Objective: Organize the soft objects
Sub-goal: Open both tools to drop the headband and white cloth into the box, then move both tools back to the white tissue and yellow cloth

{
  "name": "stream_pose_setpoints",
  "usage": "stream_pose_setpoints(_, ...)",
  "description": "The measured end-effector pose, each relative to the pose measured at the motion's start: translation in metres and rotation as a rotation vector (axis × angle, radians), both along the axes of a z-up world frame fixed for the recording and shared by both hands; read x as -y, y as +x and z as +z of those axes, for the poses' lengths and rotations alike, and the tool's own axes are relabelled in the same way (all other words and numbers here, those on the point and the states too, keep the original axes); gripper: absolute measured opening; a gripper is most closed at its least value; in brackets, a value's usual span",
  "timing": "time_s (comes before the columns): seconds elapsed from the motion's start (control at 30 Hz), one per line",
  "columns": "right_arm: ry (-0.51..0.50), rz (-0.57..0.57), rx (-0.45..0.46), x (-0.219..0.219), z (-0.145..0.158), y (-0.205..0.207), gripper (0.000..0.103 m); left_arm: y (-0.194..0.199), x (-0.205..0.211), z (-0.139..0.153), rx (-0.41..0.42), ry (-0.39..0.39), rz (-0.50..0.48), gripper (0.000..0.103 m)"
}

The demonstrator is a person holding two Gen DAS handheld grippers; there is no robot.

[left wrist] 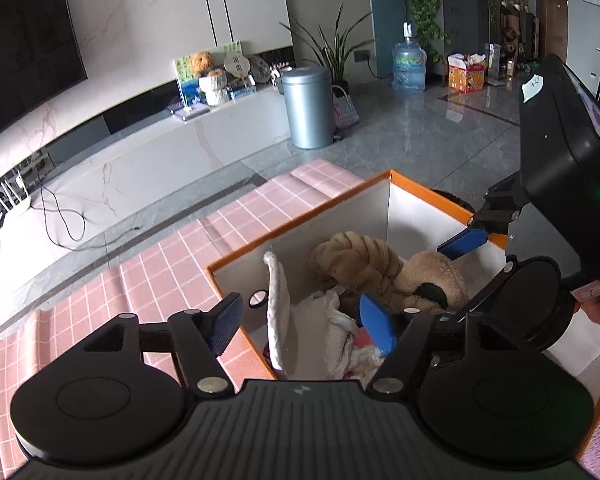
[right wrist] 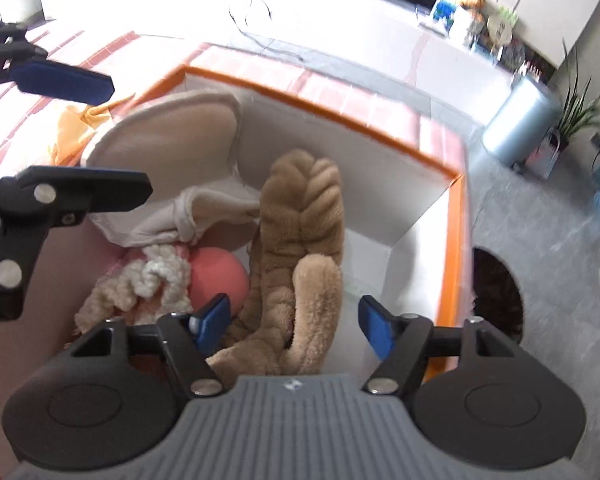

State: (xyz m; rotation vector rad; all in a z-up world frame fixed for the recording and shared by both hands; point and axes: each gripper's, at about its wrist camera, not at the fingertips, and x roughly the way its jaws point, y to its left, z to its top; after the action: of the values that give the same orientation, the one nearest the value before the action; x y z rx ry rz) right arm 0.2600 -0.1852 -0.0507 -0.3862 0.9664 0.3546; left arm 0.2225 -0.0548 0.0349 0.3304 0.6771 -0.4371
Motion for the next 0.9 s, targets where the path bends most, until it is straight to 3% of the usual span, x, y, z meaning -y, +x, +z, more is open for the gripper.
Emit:
stream_pose_setpoints(0.23,0.003,-0.031,0.06,0.007,0.034,-0.014,0.073,-0.017,-0.012,0.023,0.044,-0.049,0.027,0.079)
stream_pose_setpoints(0.33,0.016,-0.043,0.089,0.006,0.051,-0.023,0.082,-0.027,-0.018,0.031,0.073,-0.063,0.038,0.079)
stream_pose_setpoints(0.57,0.095,-0.063,0.187,-0.003,0.089,-0.061,0.083,-0.051,-0.036,0.049,0.142,-0.127,0.074,0.079)
stream_pose_setpoints(0.9,0.228,-0.059,0.323,-0.055,0.095,-0.103,0.082,-0.083,-0.093,0.041,0.208,-0.248,0.223,0.079)
